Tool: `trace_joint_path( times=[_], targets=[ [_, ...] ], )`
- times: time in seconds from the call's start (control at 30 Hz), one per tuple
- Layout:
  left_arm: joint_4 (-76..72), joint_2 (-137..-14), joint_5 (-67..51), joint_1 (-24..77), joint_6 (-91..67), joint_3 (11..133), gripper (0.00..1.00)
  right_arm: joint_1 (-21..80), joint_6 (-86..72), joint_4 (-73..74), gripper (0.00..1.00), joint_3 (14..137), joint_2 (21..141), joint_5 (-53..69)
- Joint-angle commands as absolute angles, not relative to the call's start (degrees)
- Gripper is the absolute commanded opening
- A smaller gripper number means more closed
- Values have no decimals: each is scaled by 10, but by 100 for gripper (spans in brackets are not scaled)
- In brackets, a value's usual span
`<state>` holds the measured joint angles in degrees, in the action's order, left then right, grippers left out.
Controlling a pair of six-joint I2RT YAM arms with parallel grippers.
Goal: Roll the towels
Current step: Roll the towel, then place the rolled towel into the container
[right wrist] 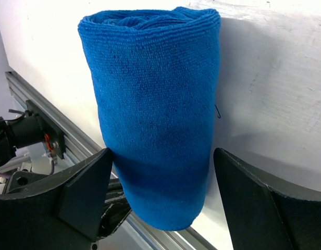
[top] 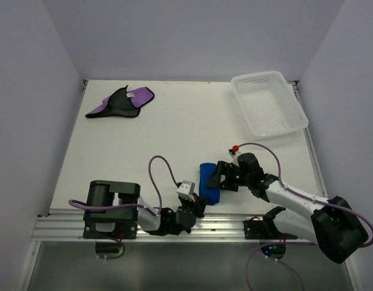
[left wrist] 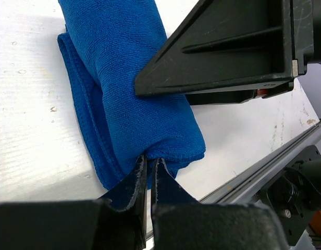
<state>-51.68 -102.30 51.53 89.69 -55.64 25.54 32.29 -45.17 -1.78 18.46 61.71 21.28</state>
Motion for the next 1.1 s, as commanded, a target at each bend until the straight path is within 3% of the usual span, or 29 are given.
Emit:
trace_joint_path(
  times=[0.0, 0.73, 1.07],
  targets=[
    [-387, -1038, 497, 889, -563, 235, 0, 323, -461, -84, 82, 180, 628, 235],
    [-390, -1038, 464, 877, -612, 204, 0, 341, -459, -133, 80, 161, 663, 228],
    [-430, -1020, 461, 877, -627, 167, 0, 365, -463, -161, 73, 163, 693, 206]
  ],
)
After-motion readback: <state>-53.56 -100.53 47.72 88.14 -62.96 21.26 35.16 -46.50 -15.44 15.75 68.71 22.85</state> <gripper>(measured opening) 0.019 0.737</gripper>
